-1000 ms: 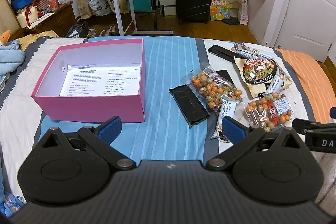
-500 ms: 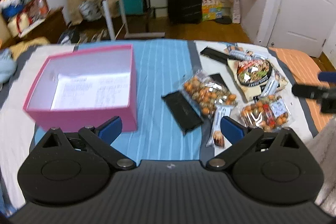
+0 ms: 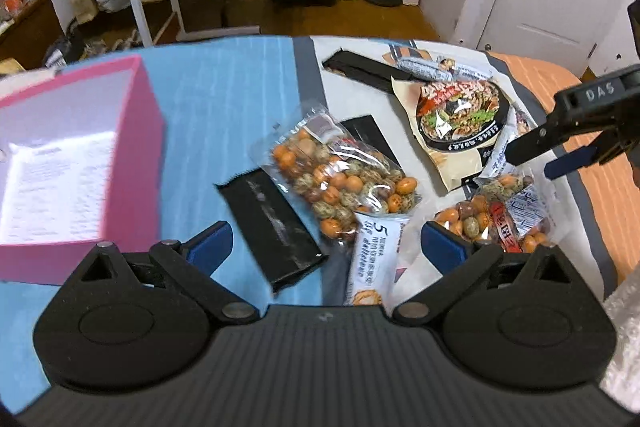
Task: Organize snacks
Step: 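Reach the right tool to the white sausage stick and close on it, then lift the sausage stick with the right tool while the left tool grasps another stick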
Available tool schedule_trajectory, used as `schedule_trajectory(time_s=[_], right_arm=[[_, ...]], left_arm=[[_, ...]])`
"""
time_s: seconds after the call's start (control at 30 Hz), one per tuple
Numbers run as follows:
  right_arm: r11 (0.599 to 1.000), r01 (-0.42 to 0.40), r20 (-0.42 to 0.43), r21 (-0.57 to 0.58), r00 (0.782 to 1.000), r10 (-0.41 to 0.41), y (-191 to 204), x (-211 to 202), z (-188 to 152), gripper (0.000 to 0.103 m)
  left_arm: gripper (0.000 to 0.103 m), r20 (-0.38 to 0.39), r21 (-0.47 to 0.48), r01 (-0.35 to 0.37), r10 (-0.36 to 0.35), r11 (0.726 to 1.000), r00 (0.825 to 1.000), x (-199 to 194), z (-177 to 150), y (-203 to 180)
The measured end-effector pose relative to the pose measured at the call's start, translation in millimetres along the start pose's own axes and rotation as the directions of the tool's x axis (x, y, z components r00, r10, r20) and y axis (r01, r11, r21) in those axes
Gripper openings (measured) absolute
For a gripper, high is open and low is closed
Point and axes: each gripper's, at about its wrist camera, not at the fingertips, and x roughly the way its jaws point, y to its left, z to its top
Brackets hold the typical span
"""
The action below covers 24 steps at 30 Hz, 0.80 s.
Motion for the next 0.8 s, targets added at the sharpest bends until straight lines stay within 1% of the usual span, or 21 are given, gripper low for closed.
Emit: schedule_trajectory(time_s=[0.07, 0.1, 0.13, 0.17, 0.23, 0.3, 0.37, 0.4, 0.43, 0.5, 0.57, 0.6, 0.63, 0.67, 0.7, 0.73, 0.77, 0.8], right_arm=[[0.999, 0.041, -0.007, -0.001, 0.999, -0.041, -6, 7, 3, 0.092], [0.999, 0.046, -0.006, -0.014, 0.999, -0.047, -5, 9, 4, 0.092], [0.998, 0.049, -0.003, -0.032, 0.999, -0.050, -3, 12, 6, 0.092], [0.998, 0.055, 0.002, -0.042, 0.998, -0.055, -3, 17, 10, 0.092], [0.995, 0.080, 0.001, -0.065, 0.997, -0.081, -1, 22, 13, 0.092], [0.988, 0.126, 0.018, -0.085, 0.992, -0.125, 2, 23, 15, 0.089], [0.982, 0.181, 0.060, -0.050, 0.982, -0.178, -4, 25, 21, 0.078], [0.981, 0.193, 0.060, -0.035, 0.980, -0.191, -5, 25, 20, 0.077], [0.980, 0.197, 0.061, -0.021, 0.979, -0.195, -7, 25, 18, 0.075], [0.980, 0.200, 0.079, -0.005, 0.977, -0.199, -10, 27, 18, 0.069], [0.976, 0.220, 0.094, -0.006, 0.971, -0.218, -12, 31, 19, 0.059], [0.979, 0.205, 0.099, 0.001, 0.974, -0.204, -14, 32, 20, 0.053], [0.984, 0.179, 0.097, 0.019, 0.979, -0.180, -17, 34, 20, 0.044], [0.986, 0.163, 0.098, 0.041, 0.981, -0.166, -19, 35, 21, 0.043], [0.987, 0.151, 0.103, 0.061, 0.982, -0.156, -22, 36, 20, 0.042], [0.988, 0.141, 0.106, 0.069, 0.983, -0.148, -23, 37, 20, 0.040], [0.988, 0.139, 0.113, 0.071, 0.983, -0.147, -23, 37, 18, 0.040], [0.988, 0.143, 0.119, 0.064, 0.981, -0.150, -22, 38, 17, 0.039]], left_arm=[[0.101, -0.043, 0.002, 0.025, -0.025, 1.000, 0.999, 15, -4, -3], [0.101, -0.067, 0.017, 0.064, -0.063, 0.998, 0.996, 23, -7, -5], [0.101, -0.075, 0.036, 0.091, -0.088, 0.995, 0.993, 28, -10, -8], [0.101, -0.081, 0.054, 0.102, -0.098, 0.993, 0.992, 32, -13, -10], [0.100, -0.075, 0.086, 0.087, -0.081, 0.992, 0.994, 39, -21, -14], [0.100, -0.082, 0.079, 0.071, -0.065, 0.994, 0.995, 48, -26, -14], [0.098, -0.093, 0.024, 0.050, -0.047, 0.998, 0.995, 55, -30, -6], [0.098, -0.082, -0.007, 0.041, -0.041, 0.999, 0.996, 58, -32, -3], [0.098, -0.067, -0.018, 0.049, -0.050, 0.999, 0.996, 58, -33, -1], [0.098, -0.046, 0.001, 0.056, -0.056, 0.998, 0.997, 59, -35, -2], [0.098, -0.037, 0.027, 0.036, -0.035, 0.999, 0.999, 61, -36, -5], [0.097, -0.033, 0.040, 0.022, -0.021, 0.999, 0.999, 62, -36, -7], [0.089, -0.015, 0.047, -0.019, 0.020, 0.999, 1.000, 61, -36, -9], [0.089, 0.002, 0.051, -0.062, 0.061, 0.997, 0.998, 61, -36, -10], [0.088, 0.012, 0.069, -0.081, 0.081, 0.994, 0.997, 60, -35, -12], [0.082, 0.013, 0.091, -0.080, 0.079, 0.993, 0.997, 60, -34, -14], [0.073, 0.007, 0.105, -0.069, 0.068, 0.992, 0.998, 60, -33, -16], [0.069, -0.004, 0.101, -0.044, 0.044, 0.994, 0.999, 60, -32, -17]])
